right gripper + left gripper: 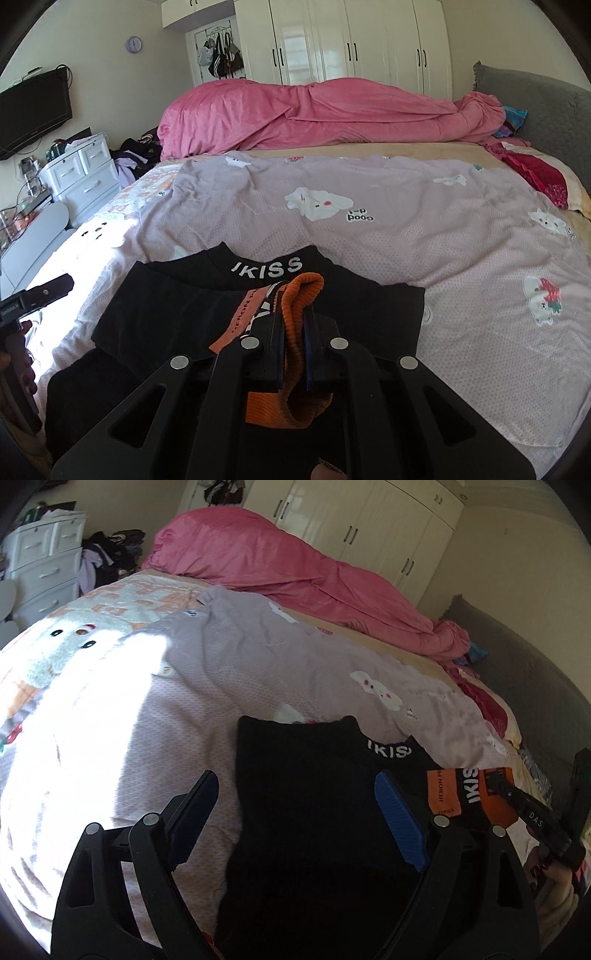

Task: Fold small clothes
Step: 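Lay the cuff flat on the shirt body with the right gripper and release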

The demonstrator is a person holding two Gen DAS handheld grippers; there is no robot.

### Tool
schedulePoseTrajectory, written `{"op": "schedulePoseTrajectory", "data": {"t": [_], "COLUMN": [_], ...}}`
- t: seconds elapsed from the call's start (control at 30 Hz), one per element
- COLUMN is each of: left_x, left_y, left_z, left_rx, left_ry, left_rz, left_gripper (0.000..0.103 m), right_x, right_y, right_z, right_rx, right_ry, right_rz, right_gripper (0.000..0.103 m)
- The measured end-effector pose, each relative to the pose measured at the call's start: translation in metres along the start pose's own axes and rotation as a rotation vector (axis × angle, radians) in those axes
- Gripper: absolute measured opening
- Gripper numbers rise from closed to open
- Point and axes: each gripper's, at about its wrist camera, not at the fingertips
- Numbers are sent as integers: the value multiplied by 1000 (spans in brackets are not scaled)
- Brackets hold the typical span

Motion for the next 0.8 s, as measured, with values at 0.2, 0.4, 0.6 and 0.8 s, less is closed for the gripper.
{"op": "schedulePoseTrajectory", "data": {"t": [0.2,0.4,0.6,0.8], "left_x": [6,-9,-21,-23], "left_y": [50,82,91,88], "left_z": [-35,-46,-41,-40], "left_rx": [-40,-47,-59,-63], "left_ry": [64,119,123,121], "left_rz": [116,221,268,263], "left_gripper": [79,79,79,79], "right_x": [1,2,0,-6], "right_y": [3,6,12,6], "right_z": [-5,-8,-24,-32], "right_rx": [-5,-18,-54,-63], "right_ry": [15,6,55,94], "right_rz": [12,18,38,35], "right_gripper": [7,7,15,29]}}
Point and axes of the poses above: each gripper's, at about its wrist camera, not at the fingertips, and y roughly the way its jaws point, z to its left, x to its top, and after that the axes turned 15 degrees about y, right-handed
